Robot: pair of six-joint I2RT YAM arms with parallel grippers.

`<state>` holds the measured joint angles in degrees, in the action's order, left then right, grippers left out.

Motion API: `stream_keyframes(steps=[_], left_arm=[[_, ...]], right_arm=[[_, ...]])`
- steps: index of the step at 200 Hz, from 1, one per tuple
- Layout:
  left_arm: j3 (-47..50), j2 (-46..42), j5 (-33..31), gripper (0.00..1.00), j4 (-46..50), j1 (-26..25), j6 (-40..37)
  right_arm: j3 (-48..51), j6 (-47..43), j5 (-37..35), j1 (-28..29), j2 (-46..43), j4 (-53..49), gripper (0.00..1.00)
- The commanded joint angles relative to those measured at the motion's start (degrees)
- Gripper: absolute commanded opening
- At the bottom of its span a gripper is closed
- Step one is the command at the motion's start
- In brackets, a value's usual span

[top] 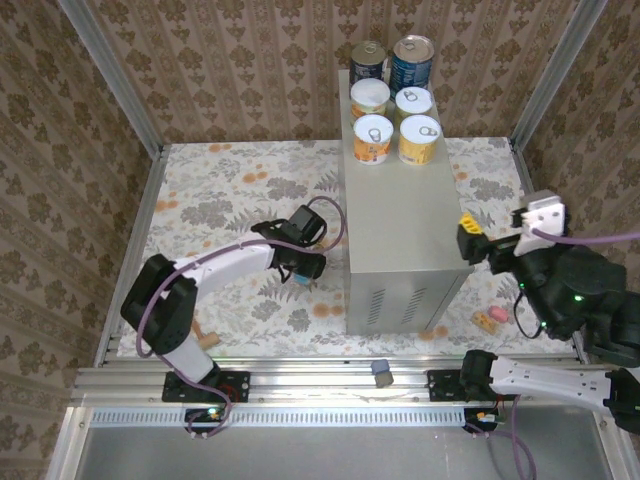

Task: Place and organize the canned foods onto the counter

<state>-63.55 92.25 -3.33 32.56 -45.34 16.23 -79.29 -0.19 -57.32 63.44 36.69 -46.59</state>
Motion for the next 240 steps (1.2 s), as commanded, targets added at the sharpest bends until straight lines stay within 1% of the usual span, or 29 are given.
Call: stream_keyframes(steps=[1,14,21,57,88,104,112,124,166,190,234,240], left_arm=[[-4.57,-4.95,-1.13,0.50,3.82,-0.32,-3.76],[-5.92,-6.74,-1.23,0.50,5.64,-0.28,-4.60],[-6.48,-7.90,-1.06,0.50,6.50,-0.27,-5.24],[-10.21,-13.71,-0.12,0.49,10.91,-0.15,-8.58],[-14.21,-17.70,1.53,0.49,15.02,0.29,-11.34],[-16.09,-20.03,3.99,0.49,16.22,0.50,-12.77],[-16.82,-21.31,6.40,0.49,16.31,0.75,-13.36],[-18.00,-23.01,9.70,0.49,16.58,1.02,-14.14],[-24.47,-25.70,17.28,0.50,20.89,0.88,-16.84],[-29.08,-25.70,19.49,0.50,24.38,0.11,-18.59],[-39.18,-22.37,20.77,0.51,31.17,-2.13,-21.95],[-40.68,-21.87,21.06,0.51,31.78,-2.41,-22.26]], right_arm=[[-1.53,-1.02,-8.56,0.37,-1.15,-4.76,1.00],[-2.71,-0.90,-12.56,0.33,-1.35,-8.20,1.00],[-3.41,-0.31,-13.20,0.42,-1.65,-9.99,1.00],[-4.62,0.45,-13.09,0.40,-4.22,-12.02,1.00],[-3.61,0.54,-13.04,0.38,-4.05,-12.03,1.00],[-3.13,0.88,-12.82,0.38,-3.65,-12.12,1.00],[-2.82,0.89,-12.53,0.38,-3.50,-11.89,1.00],[-2.42,0.89,-11.65,0.37,-3.38,-11.36,1.00],[-0.72,0.24,-7.04,0.38,-3.30,-9.14,1.00],[-0.44,0.19,-4.26,0.37,-2.80,-9.40,1.00],[-0.55,-0.78,6.17,0.41,-1.59,-9.99,1.00],[-0.59,-0.78,6.78,0.37,-1.35,-10.18,1.00]])
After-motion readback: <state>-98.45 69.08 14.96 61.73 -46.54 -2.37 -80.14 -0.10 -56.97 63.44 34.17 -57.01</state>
